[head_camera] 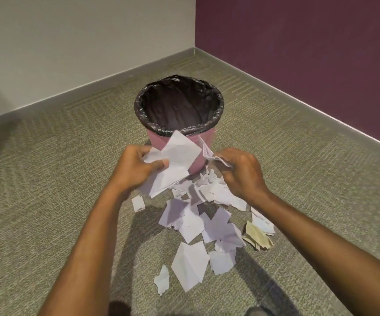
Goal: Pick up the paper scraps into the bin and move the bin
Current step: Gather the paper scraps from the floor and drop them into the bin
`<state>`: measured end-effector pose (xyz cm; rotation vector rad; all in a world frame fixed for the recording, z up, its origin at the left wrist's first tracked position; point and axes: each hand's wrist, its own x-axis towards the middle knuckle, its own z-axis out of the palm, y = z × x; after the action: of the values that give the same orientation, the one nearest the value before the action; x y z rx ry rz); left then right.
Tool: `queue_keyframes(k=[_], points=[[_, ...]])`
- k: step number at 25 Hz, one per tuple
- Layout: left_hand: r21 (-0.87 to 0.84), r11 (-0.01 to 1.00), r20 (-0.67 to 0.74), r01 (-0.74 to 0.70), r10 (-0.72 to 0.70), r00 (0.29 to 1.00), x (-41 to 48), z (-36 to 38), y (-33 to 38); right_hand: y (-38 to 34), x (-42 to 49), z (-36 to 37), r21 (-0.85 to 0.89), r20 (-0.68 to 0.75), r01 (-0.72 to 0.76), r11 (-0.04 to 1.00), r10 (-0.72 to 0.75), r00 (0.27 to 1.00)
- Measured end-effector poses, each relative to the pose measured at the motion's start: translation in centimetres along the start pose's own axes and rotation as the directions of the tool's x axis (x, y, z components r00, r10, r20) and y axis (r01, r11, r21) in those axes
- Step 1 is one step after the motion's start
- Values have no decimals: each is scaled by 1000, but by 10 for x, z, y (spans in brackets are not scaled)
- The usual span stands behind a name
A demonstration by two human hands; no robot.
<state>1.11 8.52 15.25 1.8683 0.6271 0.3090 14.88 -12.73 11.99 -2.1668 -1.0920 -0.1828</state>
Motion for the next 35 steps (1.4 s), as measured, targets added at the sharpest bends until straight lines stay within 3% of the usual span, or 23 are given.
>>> queue_keyframes(k=[5, 10, 14, 17, 19, 21, 23, 25, 27, 28, 29, 31, 32, 33, 35], points=[[-233, 970, -140, -61, 29, 990, 24, -17, 63, -28, 54, -47, 93, -203, 45, 995, -25, 979], [-296, 953, -224, 70, -140, 965, 96, -13, 84, -37, 128, -47, 87, -48, -166, 982, 170, 984], [-363, 914, -264, 182, -288, 921, 142, 2, 82, -30, 175, -31, 120, 153, -357, 926, 338, 929], [-416, 867, -163, 275, -368, 915, 151, 6, 78, -23, 184, -23, 257, 312, -397, 881, 314, 897], [-357, 893, -165, 273, -348, 923, 151, 6, 74, -17, 184, -20, 281, 289, -387, 878, 307, 907], [-270, 946, -277, 181, -256, 926, 146, 6, 65, -15, 176, -18, 299, 192, -351, 887, 305, 933], [-194, 977, -455, 93, -174, 873, 132, 4, 45, -15, 157, -18, 396, 158, -305, 866, 263, 952], [-133, 991, -631, 26, -105, 768, 102, 8, 17, -11, 126, -14, 480, 213, -263, 837, 179, 960], [-50, 999, -721, 19, -49, 691, 65, 21, -22, 0, 89, -2, 445, 339, -258, 858, 106, 935], [0, 999, -706, 44, -31, 707, 45, 32, -44, 8, 69, 6, 386, 423, -267, 883, 87, 902], [53, 995, -639, 81, -29, 769, 24, 44, -64, 17, 50, 15, 299, 516, -259, 918, 72, 853], [206, 964, -316, 170, -99, 944, -12, 70, -106, 37, 11, 35, 81, 693, -170, 982, 67, 718], [296, 934, -128, 198, -167, 978, -28, 83, -123, 48, -6, 44, -9, 759, -110, 994, 78, 646], [399, 895, 15, 202, -226, 974, -41, 96, -137, 59, -23, 53, -77, 808, -60, 995, 98, 581], [630, 773, 191, 70, -241, 951, -59, 120, -161, 75, -52, 67, -194, 862, 45, 980, 149, 484]])
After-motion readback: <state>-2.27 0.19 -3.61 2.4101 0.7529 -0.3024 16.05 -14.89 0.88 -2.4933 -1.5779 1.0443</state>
